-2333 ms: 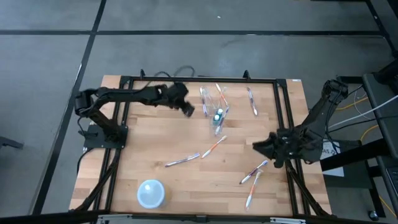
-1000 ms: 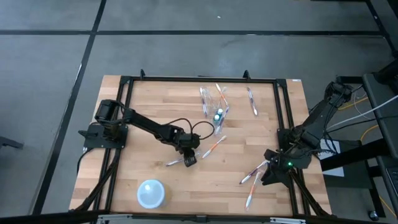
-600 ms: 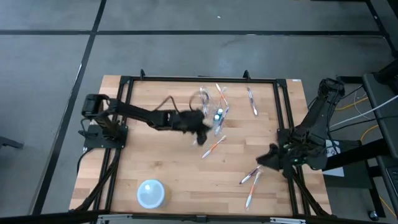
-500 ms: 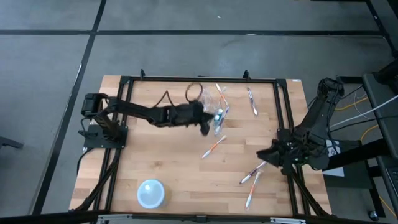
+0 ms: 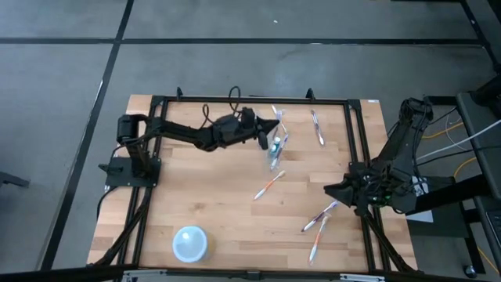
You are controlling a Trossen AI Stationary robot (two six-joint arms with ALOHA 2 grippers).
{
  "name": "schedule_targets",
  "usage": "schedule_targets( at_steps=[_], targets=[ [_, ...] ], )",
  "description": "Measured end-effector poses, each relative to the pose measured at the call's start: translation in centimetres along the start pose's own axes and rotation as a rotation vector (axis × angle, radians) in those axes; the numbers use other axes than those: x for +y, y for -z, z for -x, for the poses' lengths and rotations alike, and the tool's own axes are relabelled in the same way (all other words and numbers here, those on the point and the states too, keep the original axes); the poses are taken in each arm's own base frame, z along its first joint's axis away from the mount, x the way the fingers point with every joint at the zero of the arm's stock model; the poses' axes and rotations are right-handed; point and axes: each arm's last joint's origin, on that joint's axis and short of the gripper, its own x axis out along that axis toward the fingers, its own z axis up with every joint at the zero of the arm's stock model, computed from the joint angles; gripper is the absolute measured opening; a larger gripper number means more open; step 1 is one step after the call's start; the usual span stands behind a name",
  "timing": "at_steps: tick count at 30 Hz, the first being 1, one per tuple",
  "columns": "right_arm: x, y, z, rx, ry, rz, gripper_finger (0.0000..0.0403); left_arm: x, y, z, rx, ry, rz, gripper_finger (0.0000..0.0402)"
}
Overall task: Pick & Place toothbrushing station
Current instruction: Put the purple toothbrush into the transparent organizer, then put the orange toothbrush into the transparent organizer
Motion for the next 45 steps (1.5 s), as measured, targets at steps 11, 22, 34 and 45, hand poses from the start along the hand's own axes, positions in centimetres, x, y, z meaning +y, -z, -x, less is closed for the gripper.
schedule_targets(
  at_steps=[11, 22, 34, 45],
  targets=[
    [0.2, -0.1, 0.0, 0.01, -0.005, -0.031, 0.0142, -2.6, 4.5, 1.0, -0.026, -0.087, -0.004, 0.0002],
    [0.3, 0.4, 0.0, 0.149, -0.052, -0.142, 0.0142, 0.1, 11.0, 0.6, -0.029, -0.048, 0.034, 0.001],
    [-0.6, 1.6, -0.1, 0.28, -0.004, -0.165, 0.0142, 0.3, 8.4, 0.3, 0.009, 0.007, -0.019, 0.0191],
    [-0.8, 2.3, -0.2, 0.269, 0.019, -0.167, 0.0142, -2.3, 8.1, 1.3, 0.1, 0.091, -0.051, 0.0211]
  ],
)
